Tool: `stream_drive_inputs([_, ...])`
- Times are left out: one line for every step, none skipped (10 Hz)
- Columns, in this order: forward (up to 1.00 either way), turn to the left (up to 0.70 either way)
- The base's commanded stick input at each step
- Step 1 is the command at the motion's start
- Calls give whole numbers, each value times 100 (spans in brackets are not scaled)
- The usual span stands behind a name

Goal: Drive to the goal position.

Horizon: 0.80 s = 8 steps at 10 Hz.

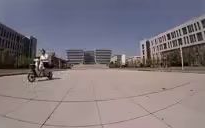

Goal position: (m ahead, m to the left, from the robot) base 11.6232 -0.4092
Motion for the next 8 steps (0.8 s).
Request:
stream_drive_inputs([4, 0])
stream_drive_inputs([4, 0])
stream_drive_inputs([4, 0])
stream_drive_inputs([4, 0])
stream_drive_inputs([4, 0])
stream_drive_inputs([4, 0])
stream_drive_inputs([4, 0])
stream_drive_inputs([4, 0])
